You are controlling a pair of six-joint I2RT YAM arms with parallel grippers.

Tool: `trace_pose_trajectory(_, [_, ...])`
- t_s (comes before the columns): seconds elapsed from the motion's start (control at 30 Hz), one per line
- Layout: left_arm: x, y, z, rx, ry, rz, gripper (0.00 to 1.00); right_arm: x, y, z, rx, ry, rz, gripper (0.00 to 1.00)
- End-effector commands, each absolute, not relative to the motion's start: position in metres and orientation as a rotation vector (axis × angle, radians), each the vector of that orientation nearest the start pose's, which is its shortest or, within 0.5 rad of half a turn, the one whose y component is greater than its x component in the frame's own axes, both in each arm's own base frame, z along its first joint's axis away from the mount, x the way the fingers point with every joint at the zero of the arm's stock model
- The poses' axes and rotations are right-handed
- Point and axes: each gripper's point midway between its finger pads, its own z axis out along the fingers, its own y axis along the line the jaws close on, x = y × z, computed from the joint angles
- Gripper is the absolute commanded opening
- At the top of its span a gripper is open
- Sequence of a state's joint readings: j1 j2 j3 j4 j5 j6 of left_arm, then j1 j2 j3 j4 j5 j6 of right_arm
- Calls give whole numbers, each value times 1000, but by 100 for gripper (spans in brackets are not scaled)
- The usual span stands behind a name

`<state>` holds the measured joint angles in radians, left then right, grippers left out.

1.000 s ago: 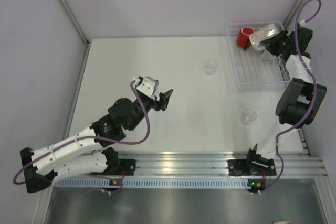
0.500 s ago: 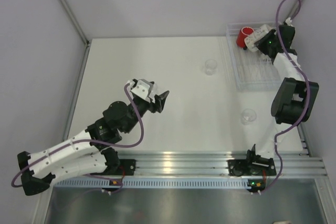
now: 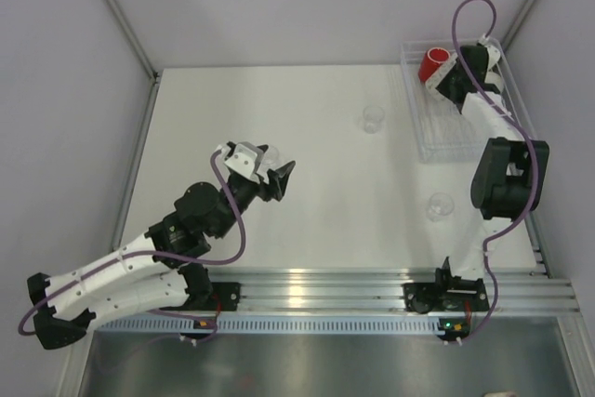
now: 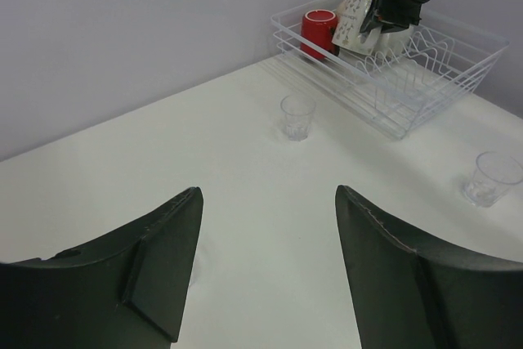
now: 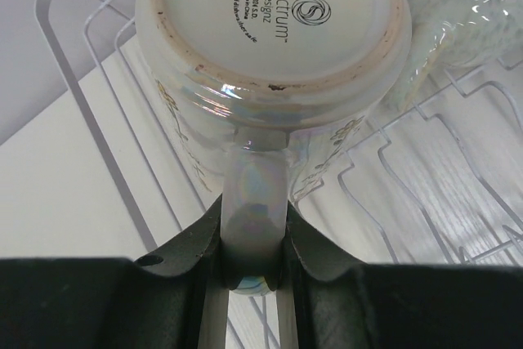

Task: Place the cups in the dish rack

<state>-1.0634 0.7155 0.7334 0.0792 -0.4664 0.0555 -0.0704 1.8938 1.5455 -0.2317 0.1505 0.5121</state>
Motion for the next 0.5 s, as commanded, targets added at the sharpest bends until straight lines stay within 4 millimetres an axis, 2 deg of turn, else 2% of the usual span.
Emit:
trace_pose_trajectory(0.0, [214, -213, 337, 425, 1418, -467, 72, 565, -63, 237, 701, 1795, -6, 0])
trace_pose_trajectory(0.27, [212, -212, 338, 424, 1418, -473, 72, 574, -57, 216, 721, 1839, -106, 0])
trace_pose_trajectory(0.43, [212, -211, 340, 421, 1413, -473, 72, 580, -64, 209, 796, 1822, -137, 0])
trace_pose_trajectory(0.47, [212, -211, 339, 425, 1416, -467, 72, 584, -43, 199, 769, 1856, -131, 0])
